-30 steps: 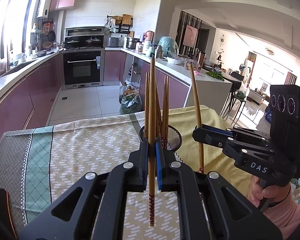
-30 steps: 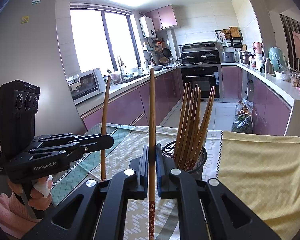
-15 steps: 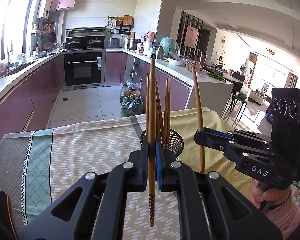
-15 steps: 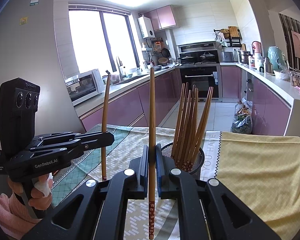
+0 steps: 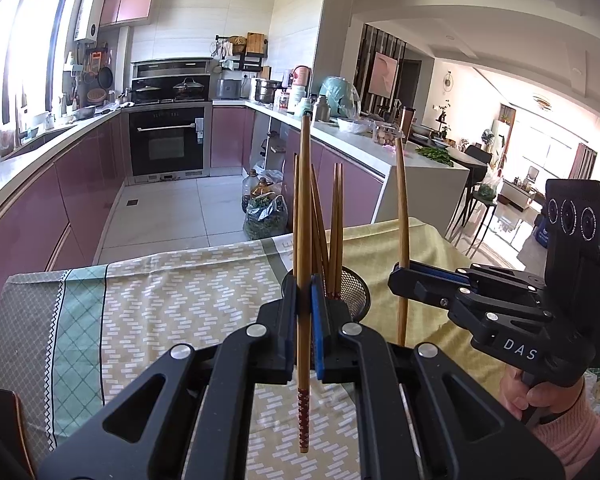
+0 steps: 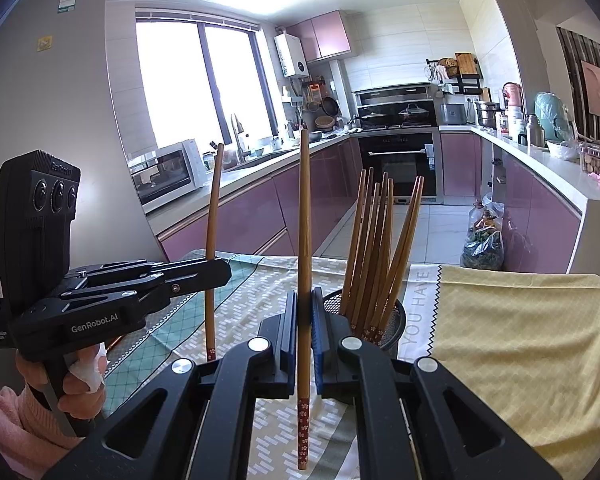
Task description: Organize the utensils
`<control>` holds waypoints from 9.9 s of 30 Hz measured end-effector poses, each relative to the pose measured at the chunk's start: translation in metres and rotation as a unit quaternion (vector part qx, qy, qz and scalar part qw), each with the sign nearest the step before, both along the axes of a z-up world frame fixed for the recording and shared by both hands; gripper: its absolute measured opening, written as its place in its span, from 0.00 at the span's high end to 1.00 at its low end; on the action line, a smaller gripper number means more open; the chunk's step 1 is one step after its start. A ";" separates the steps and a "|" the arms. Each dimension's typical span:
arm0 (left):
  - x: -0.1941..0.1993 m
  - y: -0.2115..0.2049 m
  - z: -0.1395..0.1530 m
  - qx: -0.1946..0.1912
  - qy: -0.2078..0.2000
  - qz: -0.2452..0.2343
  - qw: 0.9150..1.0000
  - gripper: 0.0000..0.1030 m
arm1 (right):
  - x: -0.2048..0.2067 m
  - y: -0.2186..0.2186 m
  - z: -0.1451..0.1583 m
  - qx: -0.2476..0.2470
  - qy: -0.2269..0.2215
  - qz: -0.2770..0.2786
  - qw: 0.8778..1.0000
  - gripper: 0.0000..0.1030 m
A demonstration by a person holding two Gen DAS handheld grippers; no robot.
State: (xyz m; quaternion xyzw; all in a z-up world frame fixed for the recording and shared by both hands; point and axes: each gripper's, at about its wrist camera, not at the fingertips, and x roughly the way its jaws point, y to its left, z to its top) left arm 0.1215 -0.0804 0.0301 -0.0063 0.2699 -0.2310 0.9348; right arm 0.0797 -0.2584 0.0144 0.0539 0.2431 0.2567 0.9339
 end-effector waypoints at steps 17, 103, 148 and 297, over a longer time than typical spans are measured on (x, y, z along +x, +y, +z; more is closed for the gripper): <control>0.008 -0.002 0.001 0.003 -0.004 0.002 1.000 0.93 | 0.002 -0.001 0.003 0.001 -0.004 -0.002 1.000 0.94; 0.058 -0.032 0.031 -0.012 -0.049 0.008 0.999 0.93 | 0.018 0.000 0.026 0.030 -0.037 -0.027 0.998 0.94; 0.072 -0.033 0.034 -0.022 -0.043 0.010 0.999 0.93 | 0.047 -0.003 0.028 0.039 -0.029 -0.040 0.998 0.94; -0.085 0.070 -0.019 0.032 -0.169 0.204 0.964 0.06 | -0.058 0.021 -0.028 -0.045 -0.103 -0.128 0.985 0.07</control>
